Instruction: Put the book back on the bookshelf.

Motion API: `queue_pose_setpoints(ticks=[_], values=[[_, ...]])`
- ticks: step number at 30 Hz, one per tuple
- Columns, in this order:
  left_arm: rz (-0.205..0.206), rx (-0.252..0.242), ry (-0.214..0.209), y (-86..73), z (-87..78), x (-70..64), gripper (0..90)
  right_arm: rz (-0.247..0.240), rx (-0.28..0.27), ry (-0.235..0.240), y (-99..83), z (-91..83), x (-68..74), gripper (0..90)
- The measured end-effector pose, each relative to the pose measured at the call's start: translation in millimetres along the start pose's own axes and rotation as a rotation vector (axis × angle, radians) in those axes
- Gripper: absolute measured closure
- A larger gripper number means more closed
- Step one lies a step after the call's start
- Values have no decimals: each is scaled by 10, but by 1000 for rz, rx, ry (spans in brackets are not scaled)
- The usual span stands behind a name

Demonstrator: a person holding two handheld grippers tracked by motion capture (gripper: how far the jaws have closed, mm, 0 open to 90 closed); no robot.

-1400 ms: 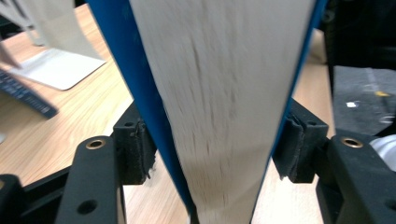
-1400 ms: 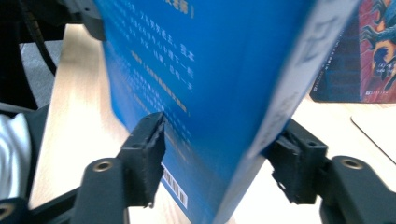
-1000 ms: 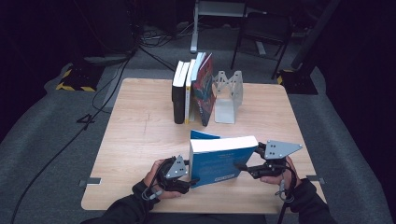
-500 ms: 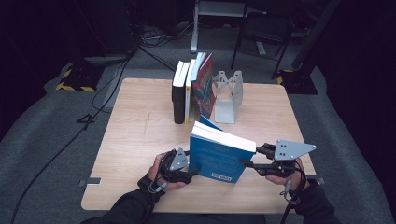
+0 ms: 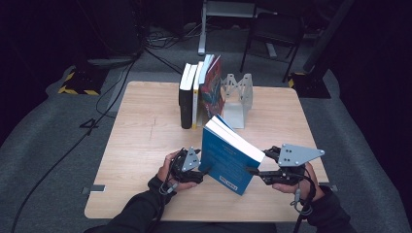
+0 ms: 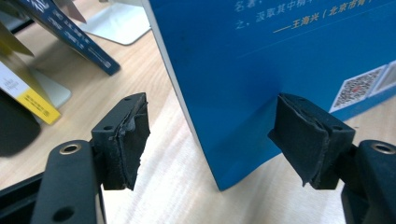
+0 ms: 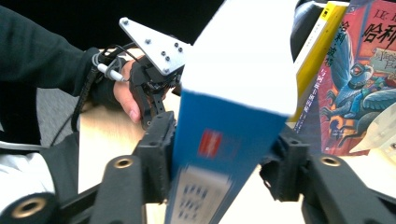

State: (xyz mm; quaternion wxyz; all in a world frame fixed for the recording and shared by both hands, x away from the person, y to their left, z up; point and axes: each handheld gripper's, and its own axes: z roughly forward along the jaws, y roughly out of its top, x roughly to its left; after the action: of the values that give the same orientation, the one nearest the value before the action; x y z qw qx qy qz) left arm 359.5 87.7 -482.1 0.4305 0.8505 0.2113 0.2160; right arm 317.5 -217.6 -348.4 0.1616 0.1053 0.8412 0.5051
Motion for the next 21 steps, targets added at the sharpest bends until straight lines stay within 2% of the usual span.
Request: queue_pose_setpoints(ticks=[2, 5, 6, 10, 12, 17, 21], values=[[-1, -4, 5, 2, 18, 2, 279, 20, 29, -14, 109, 62, 2, 445], [-5, -14, 6, 0, 43, 12, 278, 47, 28, -34, 153, 93, -6, 440], [-11, -16, 5, -2, 52, 18, 278, 72, 40, -50, 186, 134, -12, 432], [-12, -16, -3, -5, 42, 18, 289, 95, 57, -79, 230, 197, -9, 439], [-15, -14, -5, -6, 36, 20, 289, 85, 65, -94, 252, 220, -2, 451], [-26, -6, -12, -9, 28, 19, 290, 107, 66, -147, 280, 235, 0, 533], [-31, 9, -20, -13, 14, 17, 296, 135, 54, -150, 260, 221, -33, 562]])
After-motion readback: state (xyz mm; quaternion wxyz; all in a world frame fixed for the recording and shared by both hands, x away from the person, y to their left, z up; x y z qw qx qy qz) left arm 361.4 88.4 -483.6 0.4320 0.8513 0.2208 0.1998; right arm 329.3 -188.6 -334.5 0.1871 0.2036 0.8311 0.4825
